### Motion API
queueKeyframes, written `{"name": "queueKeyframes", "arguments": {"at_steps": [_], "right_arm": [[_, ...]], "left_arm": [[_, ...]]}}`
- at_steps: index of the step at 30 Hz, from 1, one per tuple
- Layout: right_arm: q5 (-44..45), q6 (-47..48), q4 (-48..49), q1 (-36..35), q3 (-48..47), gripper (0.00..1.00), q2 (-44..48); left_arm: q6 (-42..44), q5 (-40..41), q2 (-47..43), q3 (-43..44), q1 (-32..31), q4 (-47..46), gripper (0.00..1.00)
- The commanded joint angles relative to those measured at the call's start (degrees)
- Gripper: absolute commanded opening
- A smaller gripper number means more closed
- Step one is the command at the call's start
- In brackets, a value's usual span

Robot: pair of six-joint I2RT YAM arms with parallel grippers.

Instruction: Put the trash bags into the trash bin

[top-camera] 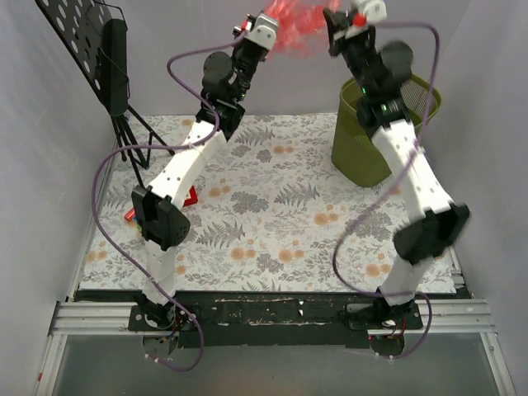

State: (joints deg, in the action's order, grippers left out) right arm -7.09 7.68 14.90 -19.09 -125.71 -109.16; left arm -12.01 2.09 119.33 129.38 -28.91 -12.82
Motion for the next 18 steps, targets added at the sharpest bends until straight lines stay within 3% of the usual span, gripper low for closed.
{"name": "queueKeyframes", "arguments": {"at_steps": [1,2,3,4,5,7,10,11,12,18], "right_arm": [[-6.9,20.8,22.5,-7.2,41.5,0.01,29.7],[-9.3,23.2,12.9,-7.2,52.1,0.01,31.9],[-16.6,31.4,-10.1,-7.7,56.4,0.01,28.9],[-18.1,50.2,-51.0,-10.8,55.9,0.01,23.0],[-19.3,48.1,-57.8,-11.4,59.3,0.01,20.7],[-25.4,45.5,-49.5,-8.3,71.6,0.01,33.6],[-26.2,39.7,-30.3,-8.2,83.9,0.01,55.7],[-26.2,39.7,-30.3,-8.4,86.2,0.01,60.3],[-22.7,35.4,-23.1,-8.4,87.3,0.01,62.6],[-12.0,25.7,-28.8,-7.7,79.6,0.01,58.6]], "left_arm": [[16.1,8.1,-17.0,-12.2,-10.6,-30.6,0.00],[9.6,4.5,-21.6,-26.9,-10.0,-19.7,0.00],[7.7,-16.6,-24.9,-38.1,-7.6,7.0,0.00],[24.2,-24.5,-23.6,-43.6,-9.2,34.0,0.00],[31.2,-19.8,-21.4,-50.8,-12.5,47.5,0.00],[23.9,-15.7,-22.0,-61.6,-16.0,48.8,0.00],[15.4,-18.7,-27.5,-62.7,-16.4,41.9,0.00],[13.6,-18.5,-29.2,-63.5,-16.4,39.2,0.00],[12.5,-17.7,-30.6,-64.4,-16.4,36.6,0.00],[3.3,-14.2,-38.3,-70.6,-13.9,32.3,0.00]]}}
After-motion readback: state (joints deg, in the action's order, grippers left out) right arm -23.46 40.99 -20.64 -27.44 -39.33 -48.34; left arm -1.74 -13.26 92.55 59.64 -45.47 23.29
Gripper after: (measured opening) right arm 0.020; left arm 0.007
